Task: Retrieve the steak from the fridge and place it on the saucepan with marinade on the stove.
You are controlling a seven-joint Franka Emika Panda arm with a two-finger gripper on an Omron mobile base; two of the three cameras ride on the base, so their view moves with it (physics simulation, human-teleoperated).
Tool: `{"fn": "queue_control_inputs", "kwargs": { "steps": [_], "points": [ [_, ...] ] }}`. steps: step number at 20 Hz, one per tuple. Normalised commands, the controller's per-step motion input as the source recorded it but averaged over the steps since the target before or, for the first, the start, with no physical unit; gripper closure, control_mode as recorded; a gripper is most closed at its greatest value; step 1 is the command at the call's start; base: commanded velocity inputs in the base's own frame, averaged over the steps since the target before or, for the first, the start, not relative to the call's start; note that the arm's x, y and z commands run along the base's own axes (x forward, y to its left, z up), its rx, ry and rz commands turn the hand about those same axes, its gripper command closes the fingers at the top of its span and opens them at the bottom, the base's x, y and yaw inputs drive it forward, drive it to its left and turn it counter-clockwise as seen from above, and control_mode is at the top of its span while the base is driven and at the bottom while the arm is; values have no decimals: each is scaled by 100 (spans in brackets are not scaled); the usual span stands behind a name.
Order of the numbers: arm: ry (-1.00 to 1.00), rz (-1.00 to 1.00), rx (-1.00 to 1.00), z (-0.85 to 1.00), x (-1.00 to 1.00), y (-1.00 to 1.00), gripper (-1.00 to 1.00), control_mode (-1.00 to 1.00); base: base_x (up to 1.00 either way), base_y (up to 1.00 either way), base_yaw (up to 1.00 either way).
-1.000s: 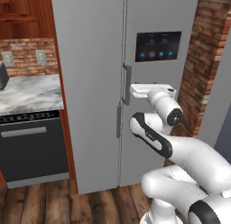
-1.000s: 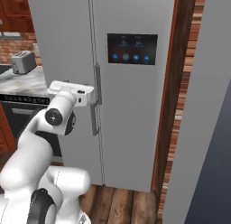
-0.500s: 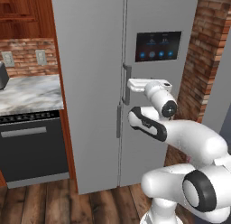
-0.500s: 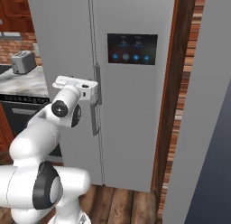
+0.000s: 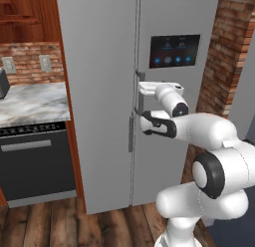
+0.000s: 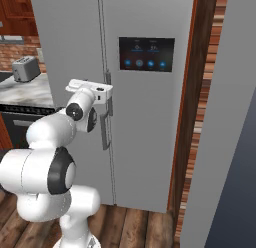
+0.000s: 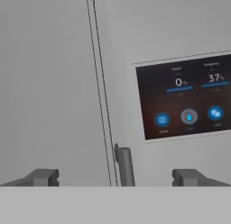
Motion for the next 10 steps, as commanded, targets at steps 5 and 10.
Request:
{"fn": "queue_control_inputs", "kwargs": {
  "steps": [5,10],
  "points": [
    [0,0,0,-20,31,0,-100,-100,0,0,0],
    [0,0,0,-24,28,0,-100,-100,0,0,0]
  ]
}}
